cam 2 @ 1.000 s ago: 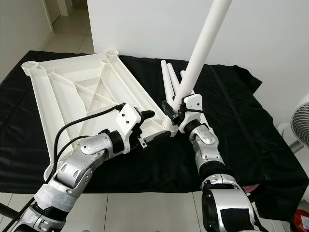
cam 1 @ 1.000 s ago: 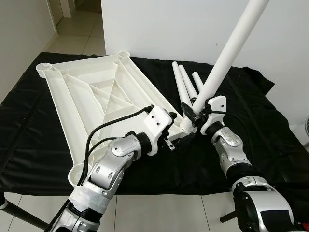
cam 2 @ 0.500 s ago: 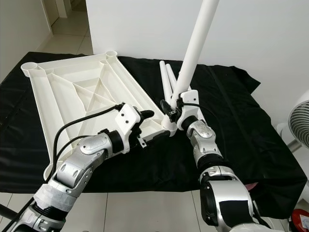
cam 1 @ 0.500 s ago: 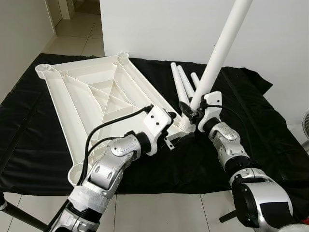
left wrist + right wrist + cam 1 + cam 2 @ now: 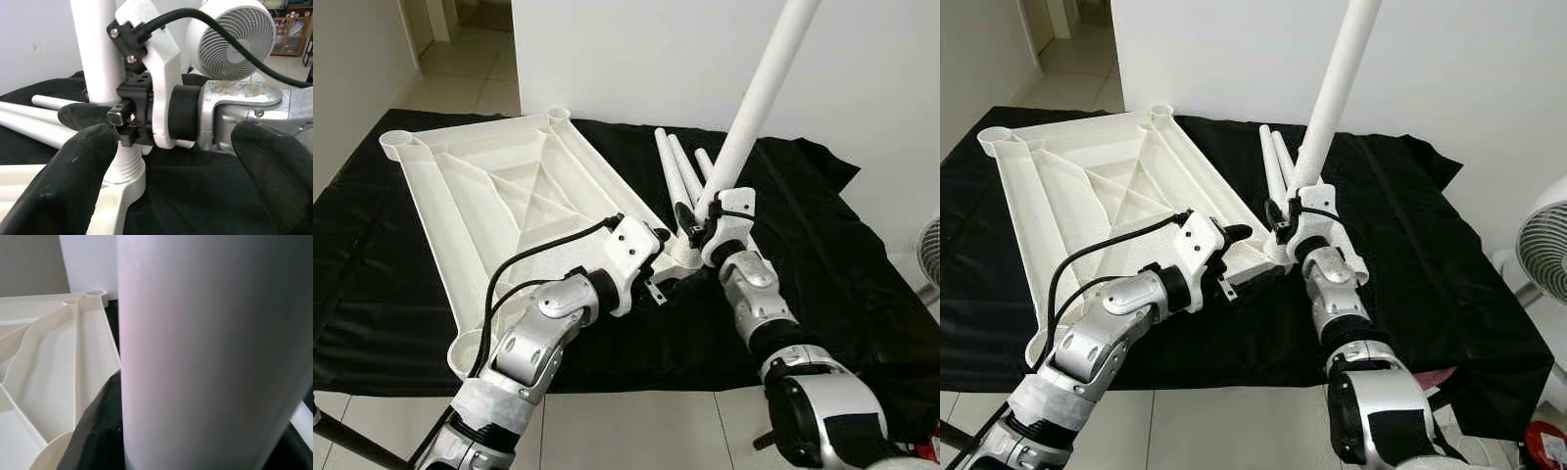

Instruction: Building children table

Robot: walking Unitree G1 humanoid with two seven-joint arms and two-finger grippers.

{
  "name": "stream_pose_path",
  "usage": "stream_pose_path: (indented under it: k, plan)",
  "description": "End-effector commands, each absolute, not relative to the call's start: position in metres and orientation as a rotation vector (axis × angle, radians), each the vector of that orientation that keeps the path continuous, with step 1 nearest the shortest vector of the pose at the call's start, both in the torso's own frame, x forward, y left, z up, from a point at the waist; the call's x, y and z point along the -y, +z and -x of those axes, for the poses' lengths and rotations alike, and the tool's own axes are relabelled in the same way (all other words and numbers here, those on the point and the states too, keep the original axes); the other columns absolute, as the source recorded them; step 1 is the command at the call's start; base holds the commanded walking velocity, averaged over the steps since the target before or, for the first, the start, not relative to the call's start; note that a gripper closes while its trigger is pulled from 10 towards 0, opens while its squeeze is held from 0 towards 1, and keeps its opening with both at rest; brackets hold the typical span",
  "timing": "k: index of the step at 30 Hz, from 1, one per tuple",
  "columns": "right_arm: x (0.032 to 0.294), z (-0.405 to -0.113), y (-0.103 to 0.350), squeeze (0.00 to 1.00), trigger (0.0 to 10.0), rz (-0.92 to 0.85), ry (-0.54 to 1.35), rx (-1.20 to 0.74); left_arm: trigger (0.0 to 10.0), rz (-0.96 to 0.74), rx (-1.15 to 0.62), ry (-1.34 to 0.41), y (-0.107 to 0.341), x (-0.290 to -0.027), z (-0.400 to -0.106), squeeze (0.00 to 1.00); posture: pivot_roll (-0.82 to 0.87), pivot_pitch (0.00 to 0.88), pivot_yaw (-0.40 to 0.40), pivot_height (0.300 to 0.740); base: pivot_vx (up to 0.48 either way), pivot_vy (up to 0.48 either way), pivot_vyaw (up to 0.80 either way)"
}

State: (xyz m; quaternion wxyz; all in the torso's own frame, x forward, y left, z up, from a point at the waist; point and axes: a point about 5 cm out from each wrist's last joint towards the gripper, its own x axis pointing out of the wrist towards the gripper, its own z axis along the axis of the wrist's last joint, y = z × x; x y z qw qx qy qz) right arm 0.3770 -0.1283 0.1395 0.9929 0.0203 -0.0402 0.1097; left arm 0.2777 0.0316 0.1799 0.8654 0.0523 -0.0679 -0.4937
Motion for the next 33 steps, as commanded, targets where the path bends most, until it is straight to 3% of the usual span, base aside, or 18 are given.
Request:
stream_pose_path:
  k: [1, 12, 17, 22, 32, 33]
  plan:
    - [0.127, -0.368, 0.107, 0.0, 10.0, -0.054, 0.187, -0.072, 10.0, -0.114, 0.161, -1.03, 0.182, -0.029, -0.275, 0.0, 0.04, 0.0, -0.102, 0.74, 0.0, 0.0, 0.0]
    - [0.122, -0.369, 0.11, 0.0, 10.0, -0.075, 0.037, -0.053, 10.0, -0.112, 0.164, -1.033, 0.181, -0.028, -0.274, 0.0, 0.05, 0.0, -0.108, 0.74, 0.0, 0.0, 0.0]
    - [0.126, -0.366, 0.108, 0.0, 10.0, -0.099, -0.191, -0.061, 10.0, -0.111, 0.166, -1.038, 0.181, -0.027, -0.273, 0.0, 0.05, 0.0, -0.112, 0.74, 0.0, 0.0, 0.0]
    - [0.129, -0.364, 0.108, 0.0, 10.0, -0.086, -0.251, -0.047, 10.0, -0.108, 0.166, -1.041, 0.181, -0.026, -0.273, 0.0, 0.05, 0.0, -0.113, 0.74, 0.0, 0.0, 0.0]
    - [0.123, -0.365, 0.118, 0.0, 10.0, -0.094, -0.168, 0.036, 10.0, -0.108, 0.165, -1.041, 0.181, -0.026, -0.273, 0.0, 0.04, 0.0, -0.111, 0.74, 0.0, 0.0, 0.0]
    - [0.125, -0.366, 0.122, 1.0, 10.0, -0.09, -0.137, 0.07, 10.0, -0.108, 0.163, -1.042, 0.181, -0.026, -0.273, 0.0, 0.04, 0.0, -0.111, 0.74, 0.0, 0.0, 0.0]
